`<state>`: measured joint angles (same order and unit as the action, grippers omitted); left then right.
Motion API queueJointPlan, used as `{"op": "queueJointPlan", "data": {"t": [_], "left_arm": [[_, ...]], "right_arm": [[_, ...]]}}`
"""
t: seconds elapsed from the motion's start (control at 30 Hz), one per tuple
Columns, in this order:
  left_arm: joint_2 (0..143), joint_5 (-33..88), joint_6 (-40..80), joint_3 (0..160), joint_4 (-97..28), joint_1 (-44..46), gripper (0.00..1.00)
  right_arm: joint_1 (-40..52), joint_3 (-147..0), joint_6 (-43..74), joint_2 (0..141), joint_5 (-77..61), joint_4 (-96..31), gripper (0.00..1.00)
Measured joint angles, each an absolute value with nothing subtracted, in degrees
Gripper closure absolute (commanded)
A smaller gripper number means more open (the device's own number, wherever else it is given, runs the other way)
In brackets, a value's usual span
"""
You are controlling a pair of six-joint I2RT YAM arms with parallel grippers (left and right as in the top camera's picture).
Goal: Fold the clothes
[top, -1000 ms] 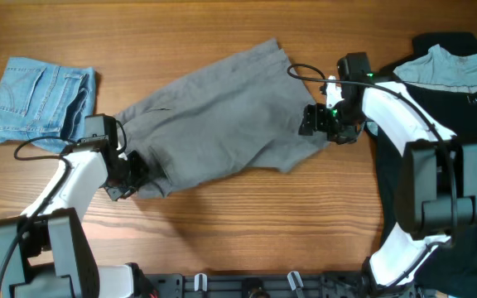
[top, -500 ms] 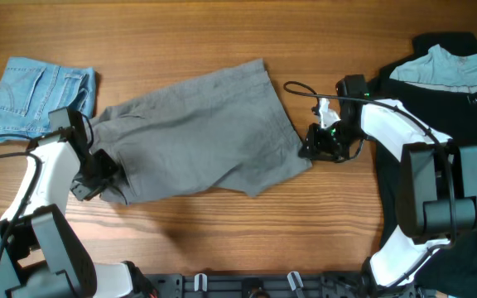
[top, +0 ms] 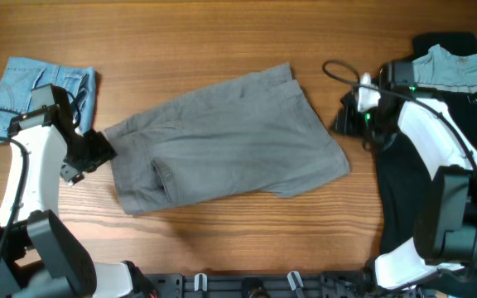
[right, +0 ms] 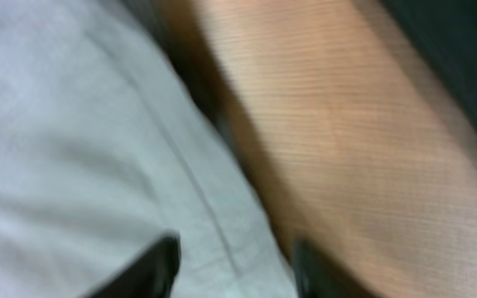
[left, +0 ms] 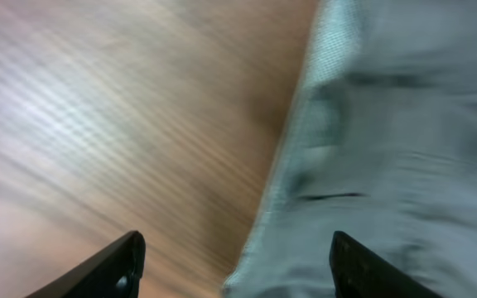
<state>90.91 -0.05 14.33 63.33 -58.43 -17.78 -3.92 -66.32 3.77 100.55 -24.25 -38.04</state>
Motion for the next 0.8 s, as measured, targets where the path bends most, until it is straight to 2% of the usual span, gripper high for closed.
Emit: {"op": "queueJointPlan", "data": {"t": [0.03, 0.1, 0.13, 0.2, 0.3, 0.33, 0.37, 0.4, 0.43, 0.5, 0.53, 0.67, 0.8], "left_arm": [[90.91, 2.26, 13.23, 63.37, -56.88, -17.80, 0.29], [90.94, 5.93, 11.53, 63.40, -54.41, -17.80, 0.29], [90.98, 6.63, 11.14, 63.40, -53.69, -17.80, 0.29], [91.24, 7.68, 10.68, 63.40, -52.27, -17.80, 0.32], [93.60, 10.48, 9.43, 63.40, -50.70, -17.80, 0.62], [94.39, 12.29, 8.54, 63.40, -50.57, -17.80, 0.72], [95.04, 13.74, 8.03, 63.40, -50.59, -17.80, 0.81], [95.77, 14.96, 7.09, 63.40, -50.50, -17.80, 0.89], [96.47, 15.81, 6.50, 63.40, -50.54, -17.80, 0.95], [96.77, 16.73, 5.87, 63.40, -50.52, -17.80, 0.96], [96.77, 17.02, 5.61, 63.40, -50.54, -17.80, 0.96], [96.75, 17.54, 5.61, 63.40, -51.59, -18.15, 0.96], [93.58, 17.72, 5.58, 63.40, -53.54, -20.21, 0.94]], "right_arm": [[-3.84, -66.81, 3.68, 100.29, -26.26, -32.34, 0.66], [-3.20, -67.02, 4.29, 100.20, -28.77, -23.92, 0.60], [-2.55, -67.00, 4.40, 100.31, -29.41, -20.12, 0.48], [-0.16, -67.13, 4.47, 101.38, -30.09, -14.79, 0.34], [5.30, -67.20, 4.64, 108.07, -28.36, -7.51, 0.32], [5.74, -67.20, 4.64, 109.89, -28.03, -6.31, 0.38], [5.82, -67.20, 4.67, 111.26, -27.75, -5.96, 0.48], [5.80, -67.20, 4.51, 113.25, -27.40, -5.45, 0.65], [5.76, -67.20, 4.86, 114.39, -27.38, -5.52, 0.77], [5.76, -67.20, 4.82, 115.52, -28.93, -6.28, 0.92], [5.76, -67.20, 4.69, 115.52, -29.65, -6.31, 0.96], [4.12, -67.11, 5.13, 114.78, -35.77, -2.98, 0.96], [0.64, -67.00, 12.03, 107.77, -42.15, 1.83, 0.96]]}}
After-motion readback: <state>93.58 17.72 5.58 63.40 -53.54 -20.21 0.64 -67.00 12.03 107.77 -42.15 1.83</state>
